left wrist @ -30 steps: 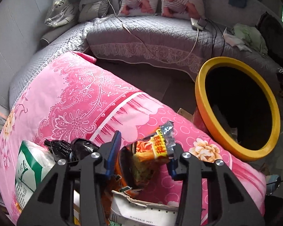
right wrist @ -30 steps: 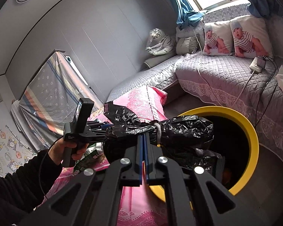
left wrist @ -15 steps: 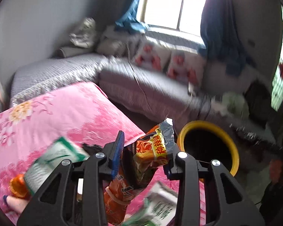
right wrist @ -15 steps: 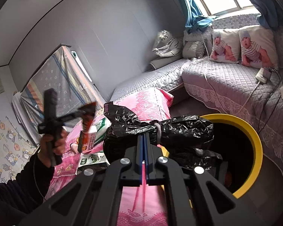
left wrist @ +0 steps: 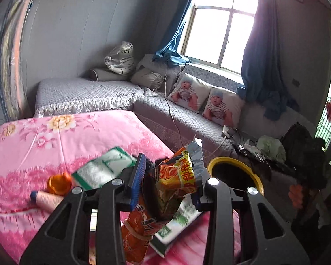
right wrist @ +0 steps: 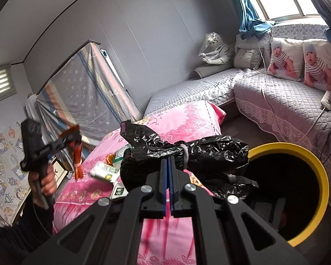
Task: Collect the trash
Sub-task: 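Grasp the orange snack packet with the left gripper while the right holds the black bag over the bin, then open both grippers over the yellow bin to drop the bag and snack packet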
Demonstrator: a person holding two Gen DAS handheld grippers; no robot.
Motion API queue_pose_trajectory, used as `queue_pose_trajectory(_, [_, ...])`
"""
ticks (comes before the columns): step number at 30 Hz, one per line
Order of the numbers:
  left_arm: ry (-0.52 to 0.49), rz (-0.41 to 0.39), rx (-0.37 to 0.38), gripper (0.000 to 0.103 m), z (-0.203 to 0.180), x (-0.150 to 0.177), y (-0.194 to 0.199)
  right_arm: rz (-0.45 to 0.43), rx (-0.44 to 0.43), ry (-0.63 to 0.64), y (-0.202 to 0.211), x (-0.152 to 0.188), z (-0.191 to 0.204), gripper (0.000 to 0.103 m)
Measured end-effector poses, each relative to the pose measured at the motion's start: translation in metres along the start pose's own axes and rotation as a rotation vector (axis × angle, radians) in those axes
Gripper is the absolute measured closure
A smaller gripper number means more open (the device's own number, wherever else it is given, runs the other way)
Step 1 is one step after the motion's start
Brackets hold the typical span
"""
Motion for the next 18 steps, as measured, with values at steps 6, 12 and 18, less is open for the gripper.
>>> queue_pose_trajectory(6, [0.004, -0.038, 0.043, 0.069, -0.013, 0.012, 0.029, -0.056, 0.033, 0.006, 0.005, -0.017, 0.000, 0.102])
queue_pose_trajectory(12, [-0.013, -0.069, 0.124, 0.069, -0.039, 0.006, 0.036, -0.127, 0.158, -0.007, 0.013, -0.029, -0.023, 0.102])
queue_pose_trajectory(18, [-0.054, -0.055, 0.215, 0.069, -0.075, -0.002, 0.021, -0.145, 0.306, -0.047, 0.009, -0.025, -0.070, 0.102])
Point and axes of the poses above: each gripper's, at about its wrist camera, not at the fingertips, and y roughly against the way its jaws point, z to its left, x to its underside, the point moved 6 cm from there along -y, roughly the way its jaws point, and after that the axes turned 11 degrees about -y, right-handed, at the moved point
